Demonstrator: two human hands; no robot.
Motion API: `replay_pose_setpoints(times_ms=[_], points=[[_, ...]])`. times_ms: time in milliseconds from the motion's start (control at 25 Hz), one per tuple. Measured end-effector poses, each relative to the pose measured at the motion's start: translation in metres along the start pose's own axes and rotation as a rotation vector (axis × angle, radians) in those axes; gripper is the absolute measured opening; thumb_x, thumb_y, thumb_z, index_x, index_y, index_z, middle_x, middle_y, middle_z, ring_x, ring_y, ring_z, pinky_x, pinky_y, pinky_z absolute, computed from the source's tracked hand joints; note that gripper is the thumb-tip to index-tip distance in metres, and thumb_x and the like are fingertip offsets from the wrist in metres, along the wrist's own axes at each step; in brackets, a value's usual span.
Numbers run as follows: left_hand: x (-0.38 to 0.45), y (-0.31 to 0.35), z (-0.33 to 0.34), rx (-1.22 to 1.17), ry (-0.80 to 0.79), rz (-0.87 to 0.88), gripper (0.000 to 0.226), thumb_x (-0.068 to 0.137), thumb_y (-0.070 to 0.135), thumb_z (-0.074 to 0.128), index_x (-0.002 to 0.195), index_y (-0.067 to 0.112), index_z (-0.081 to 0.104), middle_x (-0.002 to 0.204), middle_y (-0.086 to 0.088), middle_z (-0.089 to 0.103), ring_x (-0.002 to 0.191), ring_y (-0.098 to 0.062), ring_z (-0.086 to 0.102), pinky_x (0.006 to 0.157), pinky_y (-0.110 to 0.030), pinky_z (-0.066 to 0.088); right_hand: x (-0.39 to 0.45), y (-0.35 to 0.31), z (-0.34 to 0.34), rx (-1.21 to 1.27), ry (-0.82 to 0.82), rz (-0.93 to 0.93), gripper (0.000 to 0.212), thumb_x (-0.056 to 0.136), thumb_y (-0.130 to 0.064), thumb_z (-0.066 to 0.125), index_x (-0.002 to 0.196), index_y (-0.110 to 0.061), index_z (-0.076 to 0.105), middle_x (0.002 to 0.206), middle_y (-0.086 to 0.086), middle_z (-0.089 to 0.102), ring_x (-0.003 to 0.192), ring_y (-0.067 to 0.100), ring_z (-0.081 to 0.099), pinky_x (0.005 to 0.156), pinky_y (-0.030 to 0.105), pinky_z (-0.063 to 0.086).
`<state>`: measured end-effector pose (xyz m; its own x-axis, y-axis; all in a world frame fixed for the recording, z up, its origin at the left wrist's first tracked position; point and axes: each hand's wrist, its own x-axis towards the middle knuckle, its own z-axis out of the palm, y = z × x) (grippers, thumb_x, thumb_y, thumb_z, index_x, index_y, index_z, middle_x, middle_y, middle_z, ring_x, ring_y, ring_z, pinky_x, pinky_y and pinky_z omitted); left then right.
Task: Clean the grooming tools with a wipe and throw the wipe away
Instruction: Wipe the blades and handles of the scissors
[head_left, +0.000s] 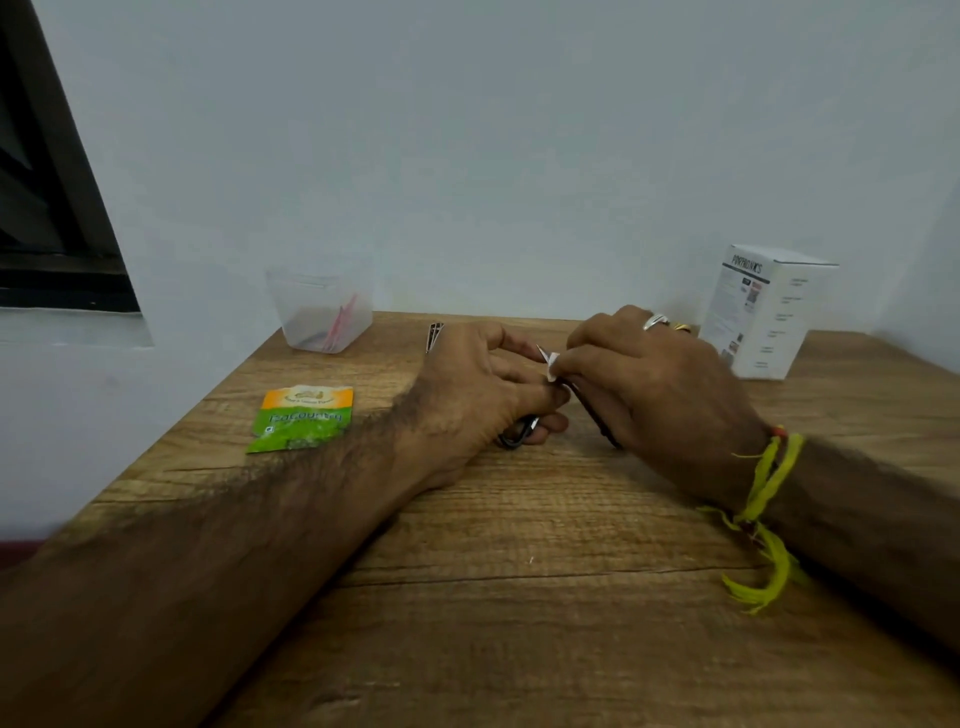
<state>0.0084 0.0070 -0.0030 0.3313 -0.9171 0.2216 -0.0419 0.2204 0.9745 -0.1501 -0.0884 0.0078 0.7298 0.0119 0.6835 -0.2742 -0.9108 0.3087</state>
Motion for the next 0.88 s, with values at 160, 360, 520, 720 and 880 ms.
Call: replay_pose_setpoints(times_ms=[160, 360, 520, 720, 880], points=[[0.0017, -0.0011, -0.0013, -0.008, 0.011, 0.010, 0.037, 0.076, -0.011, 0.080, 0.104, -0.003, 0.057, 0.080, -0.022, 0.075, 0.067, -0.036, 0.075, 0.053, -0.031, 0.056, 0.0007, 0.0023, -0.0011, -0.030, 0.012, -0.034, 0.012, 0.093, -0.011, 0.061, 0.095, -0.008, 0.073, 0.095, 0.009, 0.068, 0.079, 0.032, 0.061, 0.062, 0.042, 0.050], [0.0004, -0.0007, -0.0020, -0.012, 0.005, 0.003, 0.035, 0.078, -0.010, 0.079, 0.104, 0.000, 0.058, 0.083, -0.020, 0.076, 0.070, -0.035, 0.076, 0.054, -0.031, 0.056, -0.0046, 0.0097, 0.0000, 0.074, 0.115, 0.055, 0.013, 0.096, -0.014, 0.060, 0.097, -0.010, 0.072, 0.096, 0.004, 0.066, 0.083, 0.027, 0.061, 0.067, 0.044, 0.051], [0.0025, -0.0014, -0.0030, -0.041, 0.026, -0.013, 0.031, 0.081, -0.012, 0.075, 0.104, 0.000, 0.058, 0.089, -0.018, 0.077, 0.074, -0.036, 0.076, 0.053, -0.030, 0.057, -0.0075, 0.0071, 0.0048, 0.124, 0.040, 0.044, 0.009, 0.092, -0.015, 0.066, 0.098, -0.012, 0.072, 0.098, 0.003, 0.067, 0.087, 0.024, 0.062, 0.069, 0.043, 0.051], [0.0023, -0.0013, -0.0029, -0.027, 0.023, -0.037, 0.024, 0.089, -0.008, 0.069, 0.108, -0.002, 0.057, 0.093, -0.014, 0.078, 0.076, -0.035, 0.077, 0.054, -0.033, 0.061, -0.0069, 0.0071, 0.0016, 0.028, -0.016, -0.031, 0.008, 0.090, -0.012, 0.068, 0.096, -0.011, 0.073, 0.097, 0.005, 0.068, 0.086, 0.029, 0.063, 0.067, 0.043, 0.052], [0.0033, -0.0017, -0.0033, -0.021, 0.046, -0.030, 0.022, 0.089, -0.008, 0.068, 0.108, -0.001, 0.058, 0.091, -0.014, 0.078, 0.074, -0.034, 0.077, 0.056, -0.034, 0.061, -0.0054, 0.0012, 0.0008, -0.011, -0.023, -0.038, 0.007, 0.089, -0.011, 0.067, 0.092, -0.010, 0.074, 0.093, 0.007, 0.069, 0.084, 0.031, 0.064, 0.065, 0.044, 0.052]])
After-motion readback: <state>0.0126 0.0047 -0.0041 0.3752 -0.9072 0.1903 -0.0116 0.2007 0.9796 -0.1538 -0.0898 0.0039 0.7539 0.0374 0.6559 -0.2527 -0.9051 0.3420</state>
